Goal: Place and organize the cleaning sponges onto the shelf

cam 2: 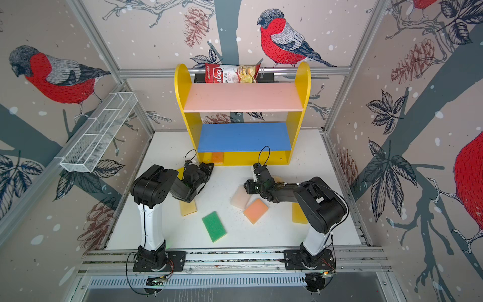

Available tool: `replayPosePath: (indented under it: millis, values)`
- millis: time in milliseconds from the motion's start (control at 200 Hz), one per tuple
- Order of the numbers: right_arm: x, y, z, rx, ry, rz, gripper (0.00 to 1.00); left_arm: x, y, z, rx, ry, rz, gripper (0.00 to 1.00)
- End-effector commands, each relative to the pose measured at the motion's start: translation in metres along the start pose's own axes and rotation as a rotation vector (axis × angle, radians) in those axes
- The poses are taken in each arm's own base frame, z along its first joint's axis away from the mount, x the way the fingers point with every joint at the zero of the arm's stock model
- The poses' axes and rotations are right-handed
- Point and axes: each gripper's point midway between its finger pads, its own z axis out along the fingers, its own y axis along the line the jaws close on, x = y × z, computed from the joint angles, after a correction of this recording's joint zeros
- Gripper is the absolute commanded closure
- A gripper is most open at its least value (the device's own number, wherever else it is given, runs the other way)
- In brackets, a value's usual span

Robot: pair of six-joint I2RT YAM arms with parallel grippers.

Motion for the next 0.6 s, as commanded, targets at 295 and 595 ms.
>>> replayPosePath:
  millis: [295, 595]
  values:
    - [0.005, 0.002, -0.011, 0.006, 0.033, -0.004, 0.59, 0.015, 0.027, -0.031, -0.164, 0.075, 0.056, 1.00]
    - [-0.014, 0.019, -0.034, -0.022, -0.034, -0.014, 0.58, -0.002, -0.044, -0.065, -0.081, 0.063, 0.184, 0.97]
